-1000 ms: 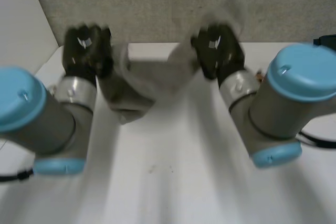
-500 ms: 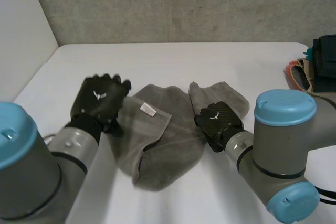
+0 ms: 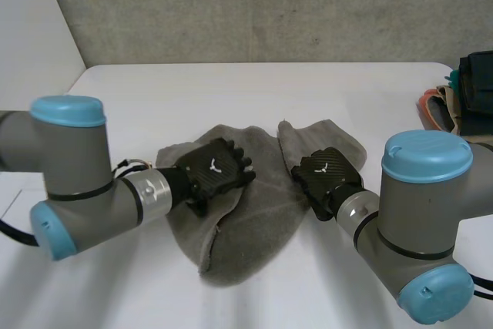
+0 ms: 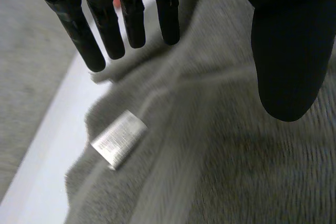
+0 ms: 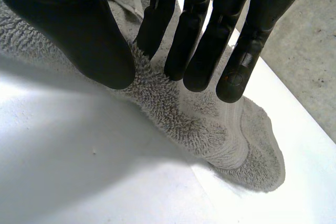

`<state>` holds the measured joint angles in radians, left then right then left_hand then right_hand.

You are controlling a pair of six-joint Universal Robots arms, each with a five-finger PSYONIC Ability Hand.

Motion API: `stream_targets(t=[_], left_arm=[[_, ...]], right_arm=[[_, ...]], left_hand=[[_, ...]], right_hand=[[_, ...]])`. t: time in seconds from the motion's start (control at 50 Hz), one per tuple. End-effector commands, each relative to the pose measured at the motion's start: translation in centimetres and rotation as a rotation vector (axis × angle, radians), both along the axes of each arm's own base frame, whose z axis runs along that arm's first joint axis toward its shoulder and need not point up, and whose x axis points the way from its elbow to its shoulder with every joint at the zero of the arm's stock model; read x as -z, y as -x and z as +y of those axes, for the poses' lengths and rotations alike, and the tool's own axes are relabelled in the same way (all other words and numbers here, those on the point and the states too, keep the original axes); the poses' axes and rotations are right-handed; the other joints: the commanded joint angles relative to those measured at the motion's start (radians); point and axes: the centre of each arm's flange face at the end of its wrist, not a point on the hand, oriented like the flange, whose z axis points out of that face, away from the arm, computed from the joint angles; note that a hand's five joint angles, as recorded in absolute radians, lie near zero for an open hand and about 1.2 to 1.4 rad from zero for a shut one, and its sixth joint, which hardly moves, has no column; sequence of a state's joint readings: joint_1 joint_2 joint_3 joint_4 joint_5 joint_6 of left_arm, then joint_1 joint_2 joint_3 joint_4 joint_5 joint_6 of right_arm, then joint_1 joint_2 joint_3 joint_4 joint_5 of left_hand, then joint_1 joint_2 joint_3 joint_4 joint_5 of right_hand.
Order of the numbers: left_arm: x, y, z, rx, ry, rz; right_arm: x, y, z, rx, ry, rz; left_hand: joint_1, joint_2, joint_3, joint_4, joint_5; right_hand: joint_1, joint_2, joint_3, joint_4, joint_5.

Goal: Fold the laundry.

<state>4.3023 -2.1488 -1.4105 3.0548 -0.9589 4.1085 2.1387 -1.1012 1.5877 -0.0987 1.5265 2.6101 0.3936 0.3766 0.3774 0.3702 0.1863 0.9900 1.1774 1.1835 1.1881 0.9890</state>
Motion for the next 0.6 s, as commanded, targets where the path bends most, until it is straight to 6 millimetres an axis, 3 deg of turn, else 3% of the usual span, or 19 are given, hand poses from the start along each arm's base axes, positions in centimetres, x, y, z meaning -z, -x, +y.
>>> stream_targets(t=[0.02, 0.1, 0.18, 0.2, 0.24, 0.32, 0.44, 0.6], left_arm=[[2.7, 0.9, -1.4, 0.069, 0.071, -0.105], [3.0, 1.3, -1.9, 0.069, 0.072, -0.097], [3.4, 1.5, -2.0, 0.067, 0.069, -0.096], [3.2, 1.6, -2.3, 0.064, 0.091, -0.087], [2.9, 1.9, -2.6, 0.052, 0.116, -0.075], [2.3, 2.2, -3.1, -0.015, 0.145, -0.047], [-0.7, 1.7, -3.7, -0.119, 0.177, 0.043], [-3.0, -2.2, -3.8, -0.377, 0.197, 0.02]], right_arm=[[0.2, 0.2, 0.0, 0.004, -0.005, 0.004], [0.3, 0.2, 0.0, 0.004, -0.006, 0.005], [0.3, 0.2, 0.0, 0.004, -0.004, 0.003], [0.3, 0.2, 0.0, 0.004, -0.004, 0.003], [0.3, 0.2, 0.0, 0.006, -0.003, 0.004], [0.5, 0.3, -0.2, 0.009, -0.006, 0.005], [0.7, 0.5, -0.8, 0.025, -0.008, 0.01], [-0.1, 1.0, -1.8, 0.052, 0.008, 0.007]], left_hand=[[0.043, 0.06, 0.059, 0.066, 0.076], [0.224, 0.241, 0.241, 0.248, 0.257], [0.591, 0.608, 0.607, 0.615, 0.624], [0.83, 0.847, 0.847, 0.854, 0.863], [0.97, 0.987, 0.986, 0.993, 1.002], [1.003, 1.02, 1.019, 1.026, 1.035], [1.003, 1.02, 1.019, 1.026, 1.035], [1.003, 1.02, 1.019, 1.026, 1.035]], right_hand=[[0.406, 0.219, 0.213, 0.208, 0.233], [0.406, 0.219, 0.213, 0.208, 0.233], [0.406, 0.219, 0.213, 0.208, 0.233], [0.406, 0.219, 0.213, 0.208, 0.233], [0.406, 0.219, 0.213, 0.208, 0.233], [0.406, 0.219, 0.213, 0.208, 0.233], [0.406, 0.219, 0.213, 0.208, 0.233], [0.406, 0.219, 0.213, 0.208, 0.233]])
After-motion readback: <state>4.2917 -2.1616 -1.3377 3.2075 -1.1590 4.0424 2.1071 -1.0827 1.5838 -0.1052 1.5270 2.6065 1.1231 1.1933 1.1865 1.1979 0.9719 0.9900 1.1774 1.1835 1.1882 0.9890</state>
